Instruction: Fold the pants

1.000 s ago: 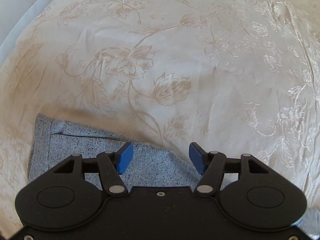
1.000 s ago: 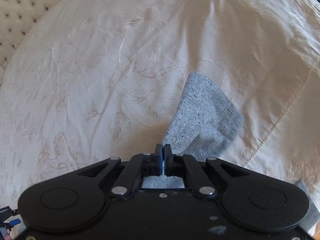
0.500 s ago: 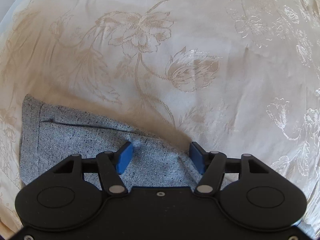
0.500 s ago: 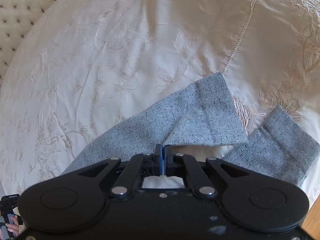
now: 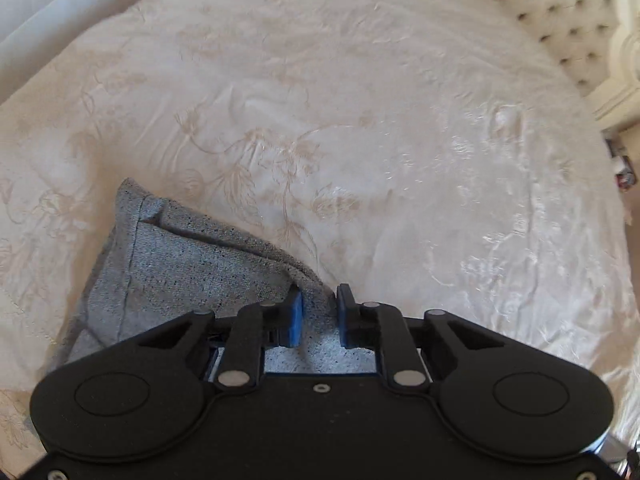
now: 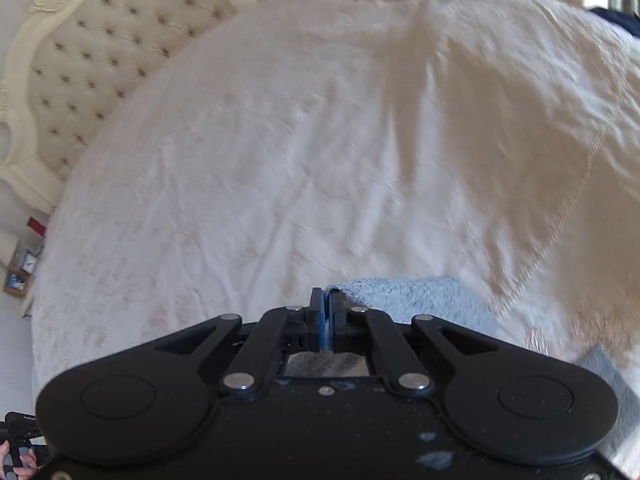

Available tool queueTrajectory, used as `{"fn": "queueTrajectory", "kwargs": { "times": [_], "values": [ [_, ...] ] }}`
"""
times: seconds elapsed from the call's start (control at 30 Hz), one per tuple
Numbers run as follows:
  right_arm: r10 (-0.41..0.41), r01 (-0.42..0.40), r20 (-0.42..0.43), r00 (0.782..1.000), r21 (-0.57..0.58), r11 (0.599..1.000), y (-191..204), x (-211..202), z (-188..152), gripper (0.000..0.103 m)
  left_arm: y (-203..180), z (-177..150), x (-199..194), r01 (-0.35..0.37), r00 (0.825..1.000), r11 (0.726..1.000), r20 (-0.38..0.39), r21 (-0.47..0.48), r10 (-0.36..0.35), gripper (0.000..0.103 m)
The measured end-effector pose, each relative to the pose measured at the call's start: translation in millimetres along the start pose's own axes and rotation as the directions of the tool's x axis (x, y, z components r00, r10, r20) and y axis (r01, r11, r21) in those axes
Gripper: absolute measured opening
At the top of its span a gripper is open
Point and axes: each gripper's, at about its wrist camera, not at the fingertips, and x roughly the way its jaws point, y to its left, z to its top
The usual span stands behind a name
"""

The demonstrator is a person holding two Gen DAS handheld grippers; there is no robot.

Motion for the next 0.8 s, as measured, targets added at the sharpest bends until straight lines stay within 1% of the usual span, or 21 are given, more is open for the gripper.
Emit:
{"fn": "queueTrajectory", "kwargs": {
  "times": [0.03, 0.1, 0.13, 0.17, 0.2, 0.23, 0.27, 0.33, 0.37, 0.4, 0.47, 0.5, 0.53, 0.57, 0.6, 0.67, 0.7, 0.73, 0.77, 0.8],
  "values": [
    [0.031, -0.031, 0.037, 0.999, -0.025, 0.999, 4.4, -18.4, 1.6, 0.002, 9.2, -16.0, -20.5, 0.024, 1.0, 1.0, 0.018, 0.017, -0.024, 0.023],
    [0.07, -0.067, 0.083, 0.994, -0.045, 0.997, 1.0, -53.3, -4.8, 0.002, 28.0, -51.5, -47.4, 0.036, 0.999, 0.998, 0.02, 0.044, -0.037, 0.022],
    [0.072, -0.068, 0.086, 0.994, -0.04, 0.997, -4.8, -65.5, -10.9, 0.002, 37.6, -69.7, -53.6, 0.024, 1.0, 0.998, 0.013, 0.066, -0.025, 0.022],
    [0.061, -0.059, 0.077, 0.995, -0.028, 0.998, -15.4, -78.6, -21.4, 0.002, 44.6, -86.8, -52.5, -0.002, 1.0, 0.995, -0.007, 0.096, 0.003, 0.022],
    [0.046, -0.045, 0.063, 0.997, -0.022, 0.999, -27.3, -87.8, -33.1, 0.002, 50.1, -108.9, -45.1, -0.05, 0.998, 0.989, -0.035, 0.142, 0.056, 0.022],
    [0.027, -0.026, 0.048, 0.999, -0.022, 0.999, -37.7, -92.3, -44.8, 0.002, 54.8, -133.5, -34.3, -0.119, 0.989, 0.975, -0.067, 0.187, 0.133, 0.021],
    [-0.012, 0.012, 0.014, 1.0, -0.02, 1.0, -53.3, -93.5, -62.3, 0.002, 62.5, -154.0, -22.3, -0.167, 0.975, 0.963, -0.11, 0.21, 0.193, 0.021],
    [-0.099, 0.098, -0.07, 0.993, -0.006, 0.995, -79.8, -82.5, -94.0, 0.002, 78.0, -188.4, 10.1, -0.208, 0.944, 0.954, -0.21, 0.215, 0.253, 0.017],
    [-0.138, 0.14, -0.117, 0.984, 0.009, 0.99, -93.6, -71.2, -112.9, 0.002, 82.5, -199.2, 23.0, -0.223, 0.93, 0.951, -0.245, 0.212, 0.273, 0.017],
    [-0.19, 0.194, -0.169, 0.967, 0.01, 0.981, -106.0, -54.8, -134.4, 0.002, 83.5, -205.5, 31.1, -0.236, 0.926, 0.946, -0.245, 0.224, 0.289, 0.017],
    [-0.272, 0.279, -0.228, 0.935, 0.0, 0.96, -120.7, -32.1, -160.8, 0.002, 79.8, -205.0, 36.6, -0.254, 0.926, 0.937, -0.218, 0.242, 0.307, 0.017],
    [-0.285, 0.295, -0.247, 0.926, 0.003, 0.956, -125.8, -24.0, -171.8, 0.002, 76.7, -200.3, 36.2, -0.252, 0.928, 0.937, -0.212, 0.242, 0.305, 0.016],
    [-0.292, 0.305, -0.25, 0.923, 0.015, 0.952, -127.3, -21.3, -176.6, 0.002, 73.1, -193.5, 33.8, -0.241, 0.934, 0.941, -0.204, 0.238, 0.292, 0.016],
    [-0.291, 0.306, -0.245, 0.925, 0.025, 0.952, -126.5, -21.0, -178.3, 0.002, 68.6, -186.5, 29.1, -0.229, 0.941, 0.944, -0.194, 0.236, 0.276, 0.016],
    [-0.282, 0.296, -0.233, 0.931, 0.028, 0.955, -122.9, -23.0, -176.2, 0.002, 64.8, -179.3, 23.4, -0.219, 0.948, 0.947, -0.179, 0.236, 0.264, 0.016],
    [-0.272, 0.278, -0.192, 0.943, 0.008, 0.96, -111.7, -34.9, -169.0, 0.002, 61.6, -170.4, 7.8, -0.201, 0.961, 0.952, -0.142, 0.231, 0.238, 0.016],
    [-0.27, 0.272, -0.161, 0.949, -0.009, 0.962, -103.2, -43.2, -161.9, 0.002, 61.2, -167.7, 4.2, -0.196, 0.965, 0.953, -0.129, 0.229, 0.229, 0.016],
    [-0.263, 0.263, -0.134, 0.956, -0.013, 0.965, -98.6, -52.8, -158.6, 0.002, 61.7, -167.8, 4.4, -0.198, 0.965, 0.952, -0.125, 0.233, 0.231, 0.016],
    [-0.252, 0.252, -0.104, 0.962, -0.008, 0.968, -93.7, -66.0, -155.1, 0.002, 63.5, -169.6, 8.5, -0.21, 0.96, 0.947, -0.135, 0.244, 0.247, 0.017],
    [-0.242, 0.243, -0.079, 0.967, 0.008, 0.97, -92.1, -79.8, -154.5, 0.002, 67.8, -174.5, 15.7, -0.23, 0.951, 0.94, -0.149, 0.251, 0.272, 0.017]
  ]
}}
